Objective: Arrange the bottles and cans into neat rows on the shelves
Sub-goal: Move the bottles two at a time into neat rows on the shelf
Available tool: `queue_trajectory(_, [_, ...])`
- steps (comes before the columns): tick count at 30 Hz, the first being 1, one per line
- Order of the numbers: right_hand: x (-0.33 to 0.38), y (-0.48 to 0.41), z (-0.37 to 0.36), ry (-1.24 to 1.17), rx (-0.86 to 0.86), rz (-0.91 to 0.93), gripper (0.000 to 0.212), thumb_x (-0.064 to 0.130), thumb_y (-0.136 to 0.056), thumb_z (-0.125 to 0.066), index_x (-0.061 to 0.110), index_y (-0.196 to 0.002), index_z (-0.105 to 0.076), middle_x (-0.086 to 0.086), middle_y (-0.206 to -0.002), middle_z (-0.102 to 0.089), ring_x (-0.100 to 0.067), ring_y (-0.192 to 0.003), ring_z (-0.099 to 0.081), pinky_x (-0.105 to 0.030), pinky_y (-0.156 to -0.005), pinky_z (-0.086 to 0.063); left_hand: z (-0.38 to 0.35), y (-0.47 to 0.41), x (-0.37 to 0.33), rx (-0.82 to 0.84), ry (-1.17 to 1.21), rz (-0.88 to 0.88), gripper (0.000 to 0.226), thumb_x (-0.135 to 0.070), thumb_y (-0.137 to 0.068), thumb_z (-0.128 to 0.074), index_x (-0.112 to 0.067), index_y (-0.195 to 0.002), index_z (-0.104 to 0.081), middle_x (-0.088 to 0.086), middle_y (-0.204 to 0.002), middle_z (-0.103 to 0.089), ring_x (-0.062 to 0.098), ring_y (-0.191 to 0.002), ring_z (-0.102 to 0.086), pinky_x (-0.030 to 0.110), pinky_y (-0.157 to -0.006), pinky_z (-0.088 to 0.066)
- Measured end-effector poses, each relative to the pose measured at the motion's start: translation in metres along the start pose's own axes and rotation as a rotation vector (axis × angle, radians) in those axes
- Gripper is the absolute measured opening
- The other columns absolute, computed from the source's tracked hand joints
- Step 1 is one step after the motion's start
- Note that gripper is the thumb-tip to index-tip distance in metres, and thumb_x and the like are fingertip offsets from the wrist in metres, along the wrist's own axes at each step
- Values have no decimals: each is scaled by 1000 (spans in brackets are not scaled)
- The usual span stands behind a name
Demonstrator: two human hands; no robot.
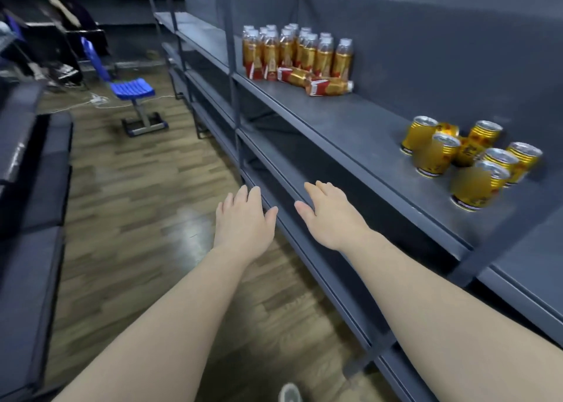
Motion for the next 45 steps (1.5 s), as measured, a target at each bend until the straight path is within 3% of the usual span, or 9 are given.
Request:
queue_trajectory(4, [10,-59,-8,-31,20,45,62,49,-106,-29,18,-159,-18,-5,-166,-15,-23,-154,-4,-37,-122,-11,6,-43,20,-14,-31,57,48,-44,-101,-44,-10,-135,-45,12,-147,-44,36,-133,-40,44,-111,-30])
queue_trajectory(17, [8,-223,17,-55,34,147,63,51,-106,-29,20,-159,-16,-2,-167,-14,-22,-154,-4,-39,-123,-10,2,-189,31,-6,-59,146,52,-45,-103,-41,-12,-143,-39,10,-157,-35,37,-145,-27,49,-118,-22])
queue_trajectory(35, [-5,-391,24,1,-22,-31,64,51,-105,-29,18,-159,-17,-7,-166,-15,-26,-154,-6,-42,-124,-13,-35,-390,59,43,-66,-82,58,-48,-102,-39,-13,-148,-34,9,-157,-35,34,-143,-31,49,-116,-27])
queue_trajectory(45, [-10,-475,28,-12,-57,-155,64,53,-105,-30,22,-159,-18,-5,-167,-14,-25,-154,-6,-44,-124,-15,-52,-485,75,106,-25,-165,58,-46,-103,-39,-13,-150,-31,10,-160,-29,34,-147,-24,48,-120,-21])
Point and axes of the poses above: each hand's wrist, its own y-axis away from the middle knuckle, its own z-axis out of the back of the hand, x = y × z, the point moved 3 cm from there along -y, towards the middle knuckle
